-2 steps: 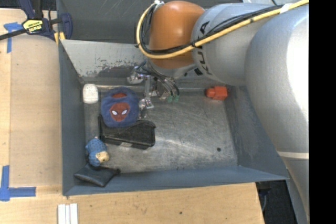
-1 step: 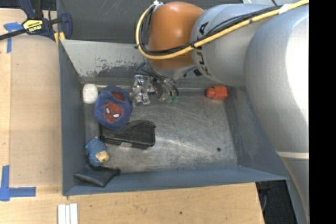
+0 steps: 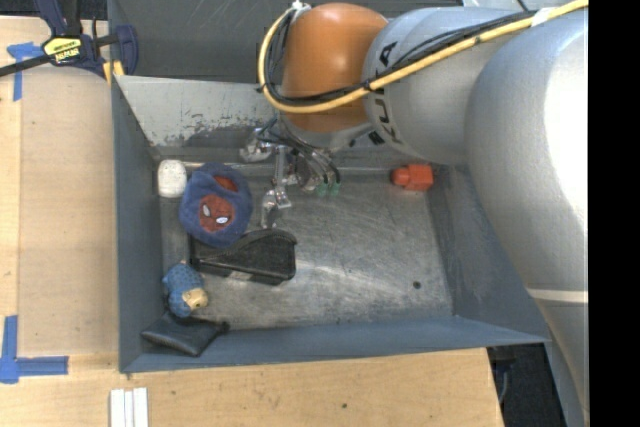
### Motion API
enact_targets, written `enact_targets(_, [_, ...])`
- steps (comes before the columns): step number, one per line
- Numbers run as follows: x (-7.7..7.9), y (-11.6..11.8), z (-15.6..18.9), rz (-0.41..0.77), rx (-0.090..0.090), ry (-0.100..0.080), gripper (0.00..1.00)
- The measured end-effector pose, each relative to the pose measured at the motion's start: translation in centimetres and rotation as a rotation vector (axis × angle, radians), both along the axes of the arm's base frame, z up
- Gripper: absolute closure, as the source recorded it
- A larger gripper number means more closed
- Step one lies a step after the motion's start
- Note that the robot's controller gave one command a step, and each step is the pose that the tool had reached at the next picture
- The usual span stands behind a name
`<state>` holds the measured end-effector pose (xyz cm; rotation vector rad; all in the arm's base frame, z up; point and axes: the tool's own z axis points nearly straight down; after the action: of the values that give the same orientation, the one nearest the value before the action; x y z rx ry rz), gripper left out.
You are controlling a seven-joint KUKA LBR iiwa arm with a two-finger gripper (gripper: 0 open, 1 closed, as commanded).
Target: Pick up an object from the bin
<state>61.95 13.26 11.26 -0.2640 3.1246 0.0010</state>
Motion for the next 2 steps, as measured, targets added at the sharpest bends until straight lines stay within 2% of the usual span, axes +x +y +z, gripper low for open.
enact_targets(1, [-0.30,1.30,-1.27,0.100,0.001,-0.008,0.00])
enact_targets(2, [-0.33,1.35,-1.34,0.101,0.001,-0.006,1.00])
